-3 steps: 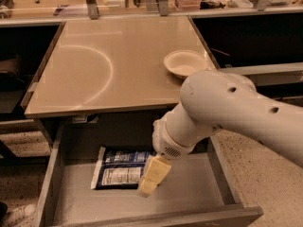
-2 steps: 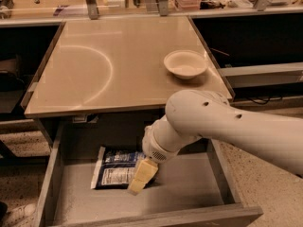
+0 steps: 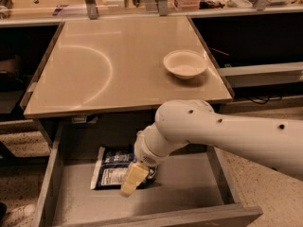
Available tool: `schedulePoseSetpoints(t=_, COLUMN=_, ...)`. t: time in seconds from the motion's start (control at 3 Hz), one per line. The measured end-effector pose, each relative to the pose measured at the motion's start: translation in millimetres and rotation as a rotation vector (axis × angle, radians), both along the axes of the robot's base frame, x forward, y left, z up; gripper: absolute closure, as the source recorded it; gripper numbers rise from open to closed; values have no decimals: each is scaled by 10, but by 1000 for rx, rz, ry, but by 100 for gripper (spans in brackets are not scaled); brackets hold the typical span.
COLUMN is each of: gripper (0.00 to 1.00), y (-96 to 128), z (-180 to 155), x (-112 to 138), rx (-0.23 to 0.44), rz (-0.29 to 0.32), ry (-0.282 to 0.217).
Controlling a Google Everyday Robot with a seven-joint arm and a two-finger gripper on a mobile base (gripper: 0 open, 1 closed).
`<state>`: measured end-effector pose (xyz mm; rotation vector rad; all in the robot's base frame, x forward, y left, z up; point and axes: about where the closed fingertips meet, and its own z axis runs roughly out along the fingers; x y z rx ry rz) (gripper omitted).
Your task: Pick blue chip bag from top drawer and place on counter
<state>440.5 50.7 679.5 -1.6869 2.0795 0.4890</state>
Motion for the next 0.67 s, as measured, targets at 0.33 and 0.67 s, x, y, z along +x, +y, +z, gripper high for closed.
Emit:
schedulePoseSetpoints(t=0.33, gripper=0, y=133, z=-295, x=105, rx=15, rz=-18, ry=2)
schedulePoseSetpoints(t=0.67, gripper=0, y=206, z=-557, x=131, rx=18, rz=-34, ry=15)
